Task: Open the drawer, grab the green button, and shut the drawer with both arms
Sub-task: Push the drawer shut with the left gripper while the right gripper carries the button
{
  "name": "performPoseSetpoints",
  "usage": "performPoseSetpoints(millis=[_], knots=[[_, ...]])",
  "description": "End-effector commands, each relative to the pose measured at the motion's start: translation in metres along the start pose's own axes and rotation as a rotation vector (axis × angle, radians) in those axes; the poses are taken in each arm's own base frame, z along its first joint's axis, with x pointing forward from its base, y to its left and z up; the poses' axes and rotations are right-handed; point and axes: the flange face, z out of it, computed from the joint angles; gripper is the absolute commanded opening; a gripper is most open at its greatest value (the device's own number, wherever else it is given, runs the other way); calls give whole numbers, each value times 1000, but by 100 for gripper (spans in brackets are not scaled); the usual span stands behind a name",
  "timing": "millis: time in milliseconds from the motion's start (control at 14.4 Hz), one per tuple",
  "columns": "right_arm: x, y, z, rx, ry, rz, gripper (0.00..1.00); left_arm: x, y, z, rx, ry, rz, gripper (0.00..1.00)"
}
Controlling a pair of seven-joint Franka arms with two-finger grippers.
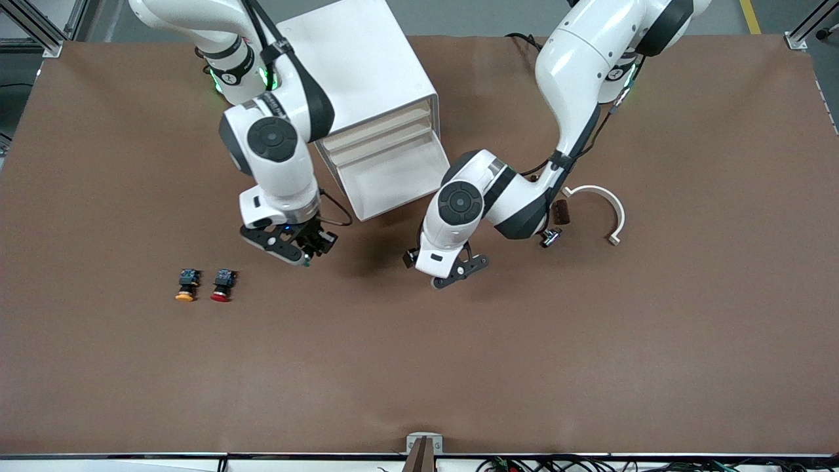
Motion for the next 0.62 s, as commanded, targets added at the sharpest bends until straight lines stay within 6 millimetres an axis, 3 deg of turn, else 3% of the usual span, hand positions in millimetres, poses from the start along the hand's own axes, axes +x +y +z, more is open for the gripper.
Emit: performPoseSetpoints(millis=[0,208,556], knots=[[35,30,3,-5,3,-99,0,-28,-4,2,28,10,31,100],[61,53,12,30,-10,-148,0,-49,-1,11,43,4,7,100],[83,76,38,42,-10,-211,0,-95,-1,23,60,-21,-2,100]])
